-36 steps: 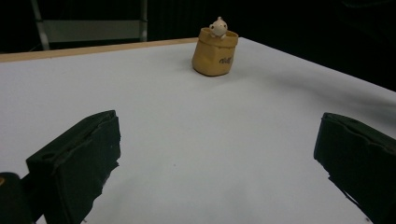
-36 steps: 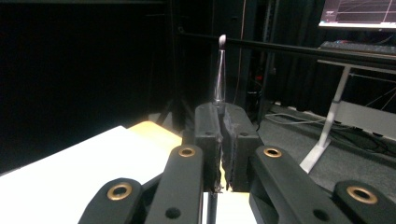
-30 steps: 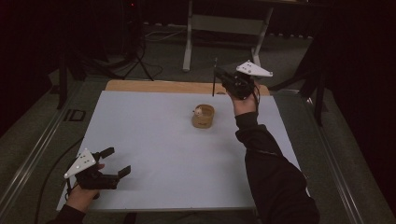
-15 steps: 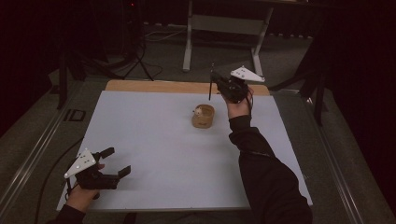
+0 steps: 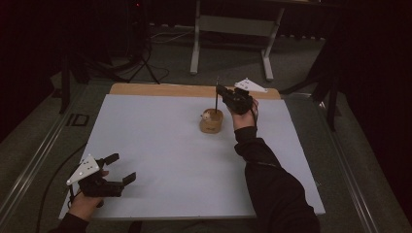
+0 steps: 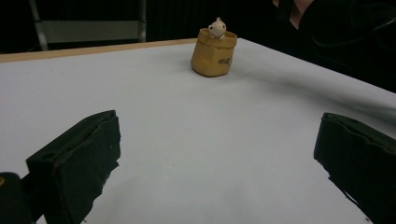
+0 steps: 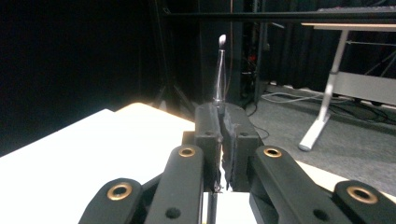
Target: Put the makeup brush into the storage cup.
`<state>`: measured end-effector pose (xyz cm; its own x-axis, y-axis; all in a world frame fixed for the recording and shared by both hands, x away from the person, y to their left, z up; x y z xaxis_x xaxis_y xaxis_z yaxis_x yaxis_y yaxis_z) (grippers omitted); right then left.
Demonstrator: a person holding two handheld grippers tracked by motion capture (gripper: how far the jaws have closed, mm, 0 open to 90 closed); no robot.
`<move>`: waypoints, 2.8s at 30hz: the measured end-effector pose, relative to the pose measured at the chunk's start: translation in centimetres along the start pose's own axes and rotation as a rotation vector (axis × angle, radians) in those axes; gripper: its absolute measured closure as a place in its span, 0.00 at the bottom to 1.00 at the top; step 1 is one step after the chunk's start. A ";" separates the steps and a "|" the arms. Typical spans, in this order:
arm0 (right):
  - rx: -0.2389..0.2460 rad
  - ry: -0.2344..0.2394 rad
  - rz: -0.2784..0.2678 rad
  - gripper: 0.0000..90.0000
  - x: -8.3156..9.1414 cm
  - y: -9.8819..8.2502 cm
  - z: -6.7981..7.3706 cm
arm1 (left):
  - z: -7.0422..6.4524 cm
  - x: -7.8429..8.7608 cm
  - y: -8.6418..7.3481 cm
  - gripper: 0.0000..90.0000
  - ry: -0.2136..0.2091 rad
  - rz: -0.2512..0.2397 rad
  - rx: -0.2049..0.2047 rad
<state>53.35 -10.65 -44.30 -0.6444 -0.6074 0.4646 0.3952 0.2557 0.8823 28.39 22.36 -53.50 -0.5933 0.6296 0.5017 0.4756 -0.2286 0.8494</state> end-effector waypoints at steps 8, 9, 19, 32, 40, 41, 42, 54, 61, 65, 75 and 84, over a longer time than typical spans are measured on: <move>-0.022 0.034 0.042 0.95 -0.9 -1.5 -0.2 | 0.0 0.0 0.0 0.01 0.000 -0.001 0.002; -0.019 0.029 0.047 0.95 -0.9 -1.7 -0.3 | 0.0 0.0 0.0 0.01 0.000 -0.001 0.001; -0.050 0.014 0.100 0.95 -1.7 -3.1 -0.6 | 0.0 0.0 0.0 0.01 -0.002 -0.002 0.004; -0.042 0.008 0.172 0.95 -2.7 -4.3 -0.9 | 0.0 0.0 0.0 0.01 -0.004 -0.003 0.007; -0.058 0.048 0.196 0.60 -2.4 -3.7 -0.7 | 0.0 0.0 0.0 0.01 -0.003 -0.002 0.010; -0.061 0.058 0.201 0.56 -2.3 -3.5 -0.6 | 0.0 0.0 0.0 0.01 -0.003 -0.001 0.010; -0.062 0.064 0.204 0.56 -2.2 -3.3 -0.6 | 0.0 0.0 0.0 0.01 -0.003 -0.002 0.010; 0.022 0.045 0.245 0.12 -0.5 -3.2 0.1 | 0.1 0.0 0.0 0.01 0.000 0.000 0.012; 0.064 0.071 0.215 0.16 0.5 -2.7 0.5 | 0.0 0.0 0.0 0.01 0.000 0.002 0.011; 0.062 0.139 0.255 0.20 0.8 -2.7 0.8 | 0.0 0.0 0.0 0.01 0.000 0.004 0.010; 0.104 0.128 0.257 0.15 2.0 -3.1 1.3 | 0.0 -0.1 0.0 0.01 0.001 0.008 0.009; 0.109 0.112 0.259 0.12 3.4 -3.6 1.5 | 0.0 -0.1 0.0 0.01 0.001 0.008 0.008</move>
<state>48.73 -12.48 -45.81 -0.4523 -0.5891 0.6696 0.4609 0.4884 0.7410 28.43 22.30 -53.57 -0.5903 0.6271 0.5083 0.4851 -0.2278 0.8443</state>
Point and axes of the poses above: each handheld gripper's, and its own axes: x roughly backward along the jaws, y roughly out of its top, z roughly to its left, the point moved 7 cm from there along -x, roughly forward along the jaws, and after that the axes turned 15 degrees about z, right-handed, at the moved point
